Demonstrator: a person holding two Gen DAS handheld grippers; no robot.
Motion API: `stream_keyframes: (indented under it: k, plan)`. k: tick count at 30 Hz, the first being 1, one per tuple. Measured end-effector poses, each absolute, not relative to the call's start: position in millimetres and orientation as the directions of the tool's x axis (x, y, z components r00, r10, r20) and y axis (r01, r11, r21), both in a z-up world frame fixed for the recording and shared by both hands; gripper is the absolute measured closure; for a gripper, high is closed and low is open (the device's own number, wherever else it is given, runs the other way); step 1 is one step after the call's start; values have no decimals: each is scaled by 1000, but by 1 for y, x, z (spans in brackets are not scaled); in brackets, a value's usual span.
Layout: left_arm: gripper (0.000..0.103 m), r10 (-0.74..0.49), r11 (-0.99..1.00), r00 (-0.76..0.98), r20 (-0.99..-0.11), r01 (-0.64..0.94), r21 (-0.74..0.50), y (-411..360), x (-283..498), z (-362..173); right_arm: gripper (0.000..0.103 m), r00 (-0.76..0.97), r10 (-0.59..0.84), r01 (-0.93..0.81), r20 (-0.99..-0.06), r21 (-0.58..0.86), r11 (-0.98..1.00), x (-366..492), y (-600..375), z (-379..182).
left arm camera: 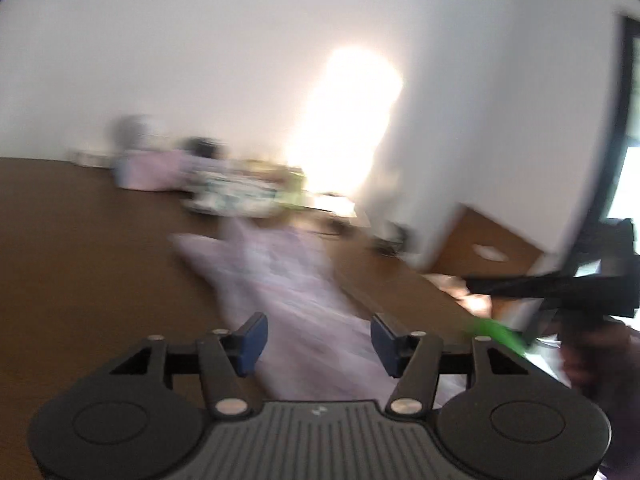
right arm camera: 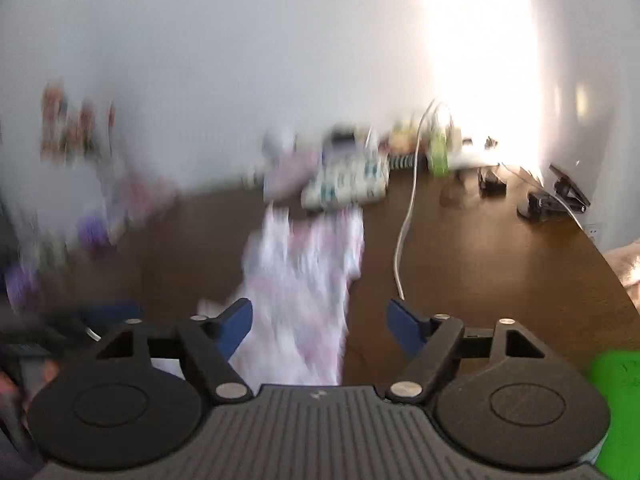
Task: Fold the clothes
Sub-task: 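Grasp the dress end with both grippers and fold it over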
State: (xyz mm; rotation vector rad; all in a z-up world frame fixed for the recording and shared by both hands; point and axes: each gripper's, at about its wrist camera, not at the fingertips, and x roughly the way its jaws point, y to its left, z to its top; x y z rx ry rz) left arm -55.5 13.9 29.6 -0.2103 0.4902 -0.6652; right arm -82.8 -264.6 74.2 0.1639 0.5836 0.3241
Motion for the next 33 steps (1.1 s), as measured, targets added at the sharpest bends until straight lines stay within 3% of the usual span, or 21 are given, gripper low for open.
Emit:
stream_keyframes:
  k: [4, 5, 7, 8, 9, 10, 12, 16, 17, 18, 19, 20, 21, 22, 23, 24, 27, 28, 29, 31, 33]
  plan:
    - [25, -606, 795, 674, -423, 532, -292, -12, -78, 12, 32, 685, 475, -369, -552, 299, 880, -99, -264, 39]
    - [26, -601, 799, 677, -426, 523, -297, -16, -78, 10, 33, 688, 474, -365, -549, 303, 880, -97, -263, 34]
    - [27, -614, 789, 660, -433, 531, -310, -27, -70, 8, 45, 685, 499, -367, -531, 339, 866, -89, -260, 27]
    - [37, -622, 783, 651, -436, 536, -316, -32, -66, 7, 58, 673, 505, -355, -541, 363, 861, -84, -259, 21]
    - [51, -622, 782, 644, -445, 536, -318, -34, -59, 4, 78, 660, 512, -343, -550, 386, 856, -79, -257, 16]
    - [91, -609, 792, 633, -479, 515, -326, -37, -53, 0, 88, 646, 520, -332, -558, 409, 850, -74, -256, 11]
    - [98, -608, 794, 587, -535, 471, -385, -33, -51, -8, 93, 614, 553, -331, -562, 453, 828, -74, -255, 4]
    - [96, -708, 704, 515, -483, 473, -529, -12, -76, -6, 91, 531, 653, -358, -540, 555, 751, -94, -264, 5]
    - [89, -705, 706, 539, -461, 465, -535, -8, -80, -2, 85, 524, 671, -361, -524, 577, 733, -99, -268, 7]
    - [81, -673, 731, 585, -452, 438, -523, -4, -81, 1, 73, 527, 684, -374, -505, 584, 720, -101, -272, 9]
    - [61, -637, 758, 631, -443, 407, -509, 1, -80, 5, 64, 530, 694, -388, -487, 588, 710, -103, -275, 11]
    - [49, -612, 775, 657, -440, 386, -500, 3, -76, 7, 52, 537, 695, -409, -478, 573, 710, -101, -274, 11]
    - [51, -614, 772, 652, -445, 378, -511, 4, -67, 6, 52, 542, 695, -426, -472, 558, 712, -98, -273, 11]
    - [61, -620, 766, 642, -451, 371, -525, 4, -58, 4, 53, 541, 689, -421, -482, 554, 718, -91, -271, 9]
    - [89, -632, 755, 624, -459, 362, -547, 1, -48, 1, 66, 529, 699, -406, -482, 580, 706, -86, -270, 4]
    - [102, -646, 743, 604, -467, 353, -569, -1, -39, -2, 83, 516, 709, -391, -480, 604, 694, -80, -269, 0]
    - [99, -692, 685, 582, -427, 345, -641, -4, -34, -9, 89, 504, 748, -368, -433, 676, 639, -74, -269, -7]
    - [86, -707, 665, 575, -411, 342, -664, -5, -33, -11, 89, 503, 760, -363, -411, 698, 618, -74, -270, -8]
    - [57, -721, 643, 569, -395, 338, -687, -6, -31, -13, 89, 506, 769, -355, -391, 717, 599, -73, -272, -9]
    - [24, -705, 654, 580, -408, 312, -689, -4, -29, -14, 89, 512, 784, -341, -351, 755, 560, -72, -278, -11]
    - [54, -731, 628, 553, -399, 318, -710, -4, -25, -15, 89, 506, 794, -324, -336, 780, 536, -68, -280, -14]
